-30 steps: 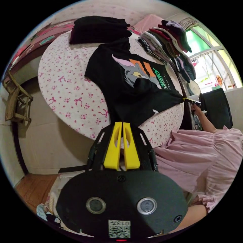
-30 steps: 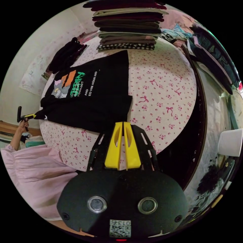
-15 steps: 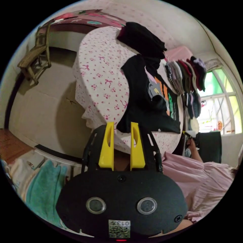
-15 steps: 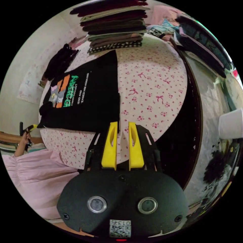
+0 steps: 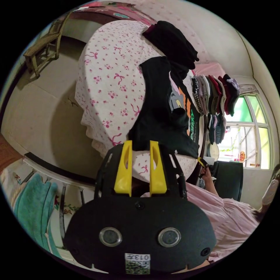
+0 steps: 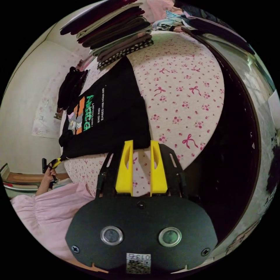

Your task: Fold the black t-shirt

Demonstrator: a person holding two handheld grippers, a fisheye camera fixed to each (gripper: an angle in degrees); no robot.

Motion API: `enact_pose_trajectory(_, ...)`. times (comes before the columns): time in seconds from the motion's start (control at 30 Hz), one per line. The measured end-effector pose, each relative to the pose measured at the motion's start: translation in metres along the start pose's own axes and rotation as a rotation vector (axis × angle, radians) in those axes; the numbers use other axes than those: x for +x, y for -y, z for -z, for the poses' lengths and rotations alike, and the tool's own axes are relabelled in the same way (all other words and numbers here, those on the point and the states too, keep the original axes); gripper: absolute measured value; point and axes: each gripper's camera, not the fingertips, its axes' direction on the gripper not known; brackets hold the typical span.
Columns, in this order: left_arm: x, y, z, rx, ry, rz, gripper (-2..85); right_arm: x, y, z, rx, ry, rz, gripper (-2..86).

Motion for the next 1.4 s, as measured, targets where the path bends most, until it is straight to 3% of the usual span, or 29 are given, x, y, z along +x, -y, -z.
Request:
enact_pose_trajectory(0.1,0.002,0.002,-0.005,-0.008,-0.008,0.002,8.6,0.004,0.001,-0.004,0.022,0.071,-0.041,8.2)
enact_pose_trajectory(0.5,0.031,0.001,0.008,-0.035,0.019,-0.120,2.4,-0.055,0.018,0.007,-0.040,-0.166,0.113,1.6)
enact_pose_trajectory(0.63,0.045,-0.012,0.015,-0.033,0.016,-0.159,2.1,-0.065,0.005,0.024,-0.031,-0.144,0.126,1.3)
enact_pose_trajectory(0.83,0.019,-0.024,-0.025,-0.069,0.022,-0.063,2.4,-0.065,-0.009,-0.007,-0.078,-0.165,0.117,1.6)
enact_pose_trajectory(0.97,0.013,-0.035,-0.026,-0.015,-0.078,-0.024,2.9,-0.069,-0.004,-0.020,-0.082,-0.196,0.116,3.3)
enact_pose_trajectory(1.1,0.030,-0.054,-0.003,0.064,0.071,-0.054,2.8,-0.094,-0.004,0.006,0.032,-0.324,0.163,6.4)
enact_pose_trajectory(1.2,0.070,-0.059,0.005,0.143,0.262,-0.166,4.0,-0.124,0.009,0.001,0.070,-0.300,0.281,7.3)
enact_pose_trajectory(1.4,0.177,-0.028,-0.062,0.075,0.322,-0.501,9.3,-0.165,0.053,-0.064,-0.067,-0.392,0.383,8.1)
